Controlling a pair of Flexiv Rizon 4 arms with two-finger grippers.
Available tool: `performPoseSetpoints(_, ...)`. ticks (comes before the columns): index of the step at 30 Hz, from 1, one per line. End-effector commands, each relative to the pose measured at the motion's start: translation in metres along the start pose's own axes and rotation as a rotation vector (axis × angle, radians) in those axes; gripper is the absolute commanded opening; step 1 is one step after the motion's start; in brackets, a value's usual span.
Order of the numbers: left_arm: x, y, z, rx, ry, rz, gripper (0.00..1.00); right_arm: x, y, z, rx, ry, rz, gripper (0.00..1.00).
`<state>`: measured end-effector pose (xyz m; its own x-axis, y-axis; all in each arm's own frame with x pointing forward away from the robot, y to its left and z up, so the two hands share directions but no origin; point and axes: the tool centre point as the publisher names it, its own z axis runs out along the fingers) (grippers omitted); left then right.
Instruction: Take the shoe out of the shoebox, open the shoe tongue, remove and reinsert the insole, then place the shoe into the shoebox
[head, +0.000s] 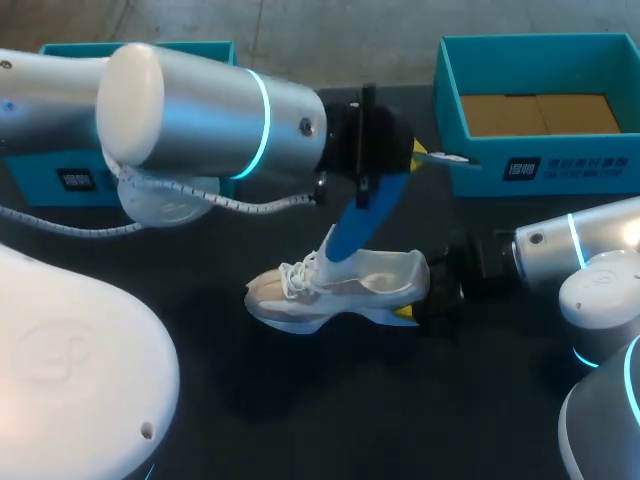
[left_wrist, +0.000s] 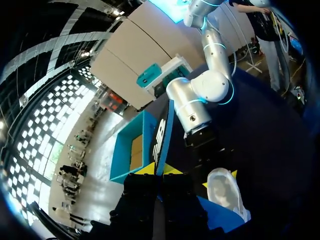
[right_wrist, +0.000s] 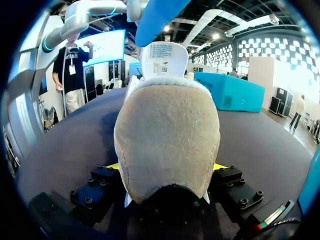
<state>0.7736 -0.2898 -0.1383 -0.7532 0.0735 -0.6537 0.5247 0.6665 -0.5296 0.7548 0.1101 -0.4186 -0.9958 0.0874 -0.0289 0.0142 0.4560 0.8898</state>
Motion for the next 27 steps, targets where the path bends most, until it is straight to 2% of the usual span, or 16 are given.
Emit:
performPoseSetpoints(1, -0.005, 0.01, -0.001, 0.035, 0.137, 0.02, 0.0, 0.0, 0.0, 0.002, 0.003, -0.001, 0.001, 0.0)
performPoseSetpoints(11, -0.023, 0.01, -0.003, 0.1, 0.143, 0.175, 0.0, 0.0, 0.0, 0.002, 0.003, -0.001, 0.001, 0.0)
performPoseSetpoints(18, -0.034, 0.008, -0.001, 0.107, 0.161, 0.249, 0.0, 0.0, 0.0, 0.002, 0.003, -0.001, 0.001, 0.0)
performPoseSetpoints(23, -0.041, 0.009, 0.003, 0.085, 0.176, 0.315, 0.0, 0.0, 0.0, 0.002, 0.003, -0.001, 0.001, 0.0)
performPoseSetpoints(27, -0.041, 0.009, 0.003, 0.085, 0.176, 0.315, 0.0, 0.0, 0.0, 0.002, 0.003, -0.001, 0.001, 0.0)
